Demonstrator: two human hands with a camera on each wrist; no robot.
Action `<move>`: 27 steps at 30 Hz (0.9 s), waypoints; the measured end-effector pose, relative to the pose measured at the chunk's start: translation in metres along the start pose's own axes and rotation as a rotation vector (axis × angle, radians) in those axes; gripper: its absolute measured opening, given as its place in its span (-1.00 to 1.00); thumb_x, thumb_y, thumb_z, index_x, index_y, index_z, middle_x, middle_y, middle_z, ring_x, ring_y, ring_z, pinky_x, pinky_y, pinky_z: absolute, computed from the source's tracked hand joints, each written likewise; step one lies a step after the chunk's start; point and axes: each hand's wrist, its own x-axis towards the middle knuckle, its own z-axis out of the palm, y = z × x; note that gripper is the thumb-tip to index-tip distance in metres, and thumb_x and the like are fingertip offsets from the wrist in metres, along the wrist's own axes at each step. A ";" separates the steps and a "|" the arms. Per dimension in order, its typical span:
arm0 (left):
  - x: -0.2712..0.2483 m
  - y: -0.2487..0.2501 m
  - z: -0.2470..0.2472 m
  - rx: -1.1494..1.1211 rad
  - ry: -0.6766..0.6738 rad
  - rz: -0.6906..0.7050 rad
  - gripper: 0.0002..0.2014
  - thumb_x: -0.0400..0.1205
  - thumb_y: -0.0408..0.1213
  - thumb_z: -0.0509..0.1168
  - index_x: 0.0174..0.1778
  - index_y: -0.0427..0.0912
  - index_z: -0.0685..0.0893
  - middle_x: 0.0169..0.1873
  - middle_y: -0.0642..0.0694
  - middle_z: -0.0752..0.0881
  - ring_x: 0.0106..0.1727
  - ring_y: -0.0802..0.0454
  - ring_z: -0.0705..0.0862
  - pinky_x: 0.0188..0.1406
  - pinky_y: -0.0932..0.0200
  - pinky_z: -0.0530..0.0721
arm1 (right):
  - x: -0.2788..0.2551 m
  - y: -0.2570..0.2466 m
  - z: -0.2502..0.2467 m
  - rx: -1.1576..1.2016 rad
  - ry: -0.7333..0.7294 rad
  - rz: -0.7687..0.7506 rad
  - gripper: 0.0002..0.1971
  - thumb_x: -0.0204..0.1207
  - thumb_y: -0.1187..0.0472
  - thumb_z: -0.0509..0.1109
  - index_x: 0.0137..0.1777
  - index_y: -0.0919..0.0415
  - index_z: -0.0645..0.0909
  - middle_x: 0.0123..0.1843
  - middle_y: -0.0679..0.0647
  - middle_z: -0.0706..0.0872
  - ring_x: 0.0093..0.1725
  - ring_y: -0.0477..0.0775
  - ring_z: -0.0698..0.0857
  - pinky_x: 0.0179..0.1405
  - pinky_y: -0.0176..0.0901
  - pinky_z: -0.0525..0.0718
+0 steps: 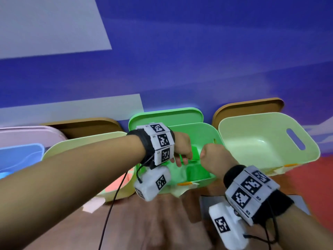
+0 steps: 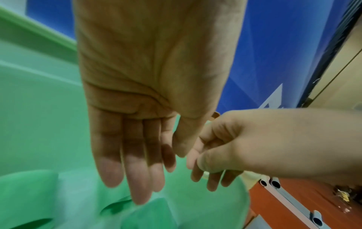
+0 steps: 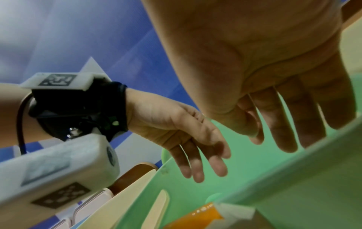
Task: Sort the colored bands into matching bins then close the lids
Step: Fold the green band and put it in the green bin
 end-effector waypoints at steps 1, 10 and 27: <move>-0.011 0.004 0.001 -0.005 0.041 0.027 -0.89 0.67 -0.40 0.17 -0.09 -0.24 0.60 -0.30 -0.04 0.67 -0.50 0.10 0.62 -0.54 0.31 0.54 | -0.005 0.000 -0.003 0.004 0.018 -0.017 -0.75 0.58 0.28 0.16 0.12 0.35 0.60 0.20 0.34 0.67 0.22 0.30 0.63 0.10 -0.07 0.57; -0.081 0.007 0.018 -0.072 0.348 0.221 -0.87 0.65 -0.37 0.17 -0.12 -0.11 0.60 -0.26 0.04 0.70 -0.39 0.12 0.65 -0.41 0.30 0.52 | -0.063 0.002 -0.006 -0.007 0.182 -0.221 -0.77 0.62 0.11 0.15 0.09 0.10 0.62 0.08 0.16 0.73 0.11 0.26 0.67 0.00 -0.04 0.59; -0.125 -0.140 0.149 -0.572 0.605 -0.152 -0.83 0.65 -0.31 0.24 -0.26 -0.14 0.62 -0.34 -0.02 0.71 -0.50 0.12 0.56 -0.52 0.31 0.49 | -0.127 0.010 0.129 -0.217 -0.400 -0.740 -0.69 0.54 0.06 0.34 0.25 0.07 0.49 0.18 -0.01 0.60 0.22 0.04 0.53 0.01 -0.17 0.46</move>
